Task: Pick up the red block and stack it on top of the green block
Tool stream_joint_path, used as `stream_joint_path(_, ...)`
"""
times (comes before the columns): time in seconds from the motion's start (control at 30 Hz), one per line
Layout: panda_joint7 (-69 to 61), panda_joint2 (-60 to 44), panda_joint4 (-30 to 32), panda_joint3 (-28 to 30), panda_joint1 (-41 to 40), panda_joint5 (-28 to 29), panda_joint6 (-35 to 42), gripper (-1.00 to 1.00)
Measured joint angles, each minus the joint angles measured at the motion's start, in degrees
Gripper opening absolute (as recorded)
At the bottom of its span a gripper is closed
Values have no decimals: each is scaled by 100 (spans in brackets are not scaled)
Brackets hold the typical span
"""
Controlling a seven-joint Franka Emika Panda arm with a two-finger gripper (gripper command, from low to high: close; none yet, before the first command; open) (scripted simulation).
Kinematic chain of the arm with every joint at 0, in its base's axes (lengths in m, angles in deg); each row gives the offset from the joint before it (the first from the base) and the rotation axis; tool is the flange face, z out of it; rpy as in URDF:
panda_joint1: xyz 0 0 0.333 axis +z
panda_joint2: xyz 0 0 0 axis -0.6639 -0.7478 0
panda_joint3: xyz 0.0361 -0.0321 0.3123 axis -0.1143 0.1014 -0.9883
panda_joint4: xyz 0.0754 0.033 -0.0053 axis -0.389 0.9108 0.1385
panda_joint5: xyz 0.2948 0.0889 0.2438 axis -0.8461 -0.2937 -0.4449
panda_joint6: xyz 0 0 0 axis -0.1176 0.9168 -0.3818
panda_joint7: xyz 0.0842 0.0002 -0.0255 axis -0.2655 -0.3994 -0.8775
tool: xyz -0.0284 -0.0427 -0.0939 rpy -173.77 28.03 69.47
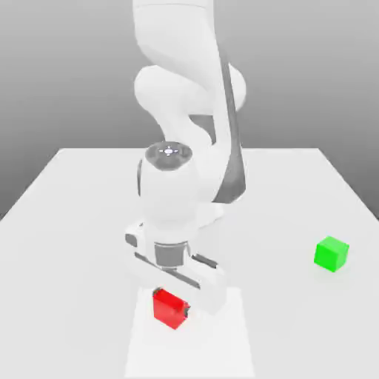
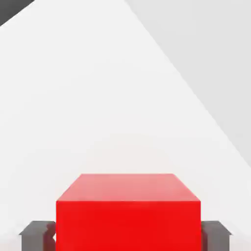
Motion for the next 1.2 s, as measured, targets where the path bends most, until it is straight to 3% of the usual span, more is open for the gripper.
stream_joint_path(0.13,-27,76,7,-43,-31,-41,62,-100)
stream_joint_path(0.47,-432,1399,195,-459,-225,-657,1185,-100)
stream_joint_path(1.0,-142,2286,209,-3033,3197,-1770,1945,-100)
stream_joint_path(1.2,301,1913,218,-3280,3130,-1210,1636,-100)
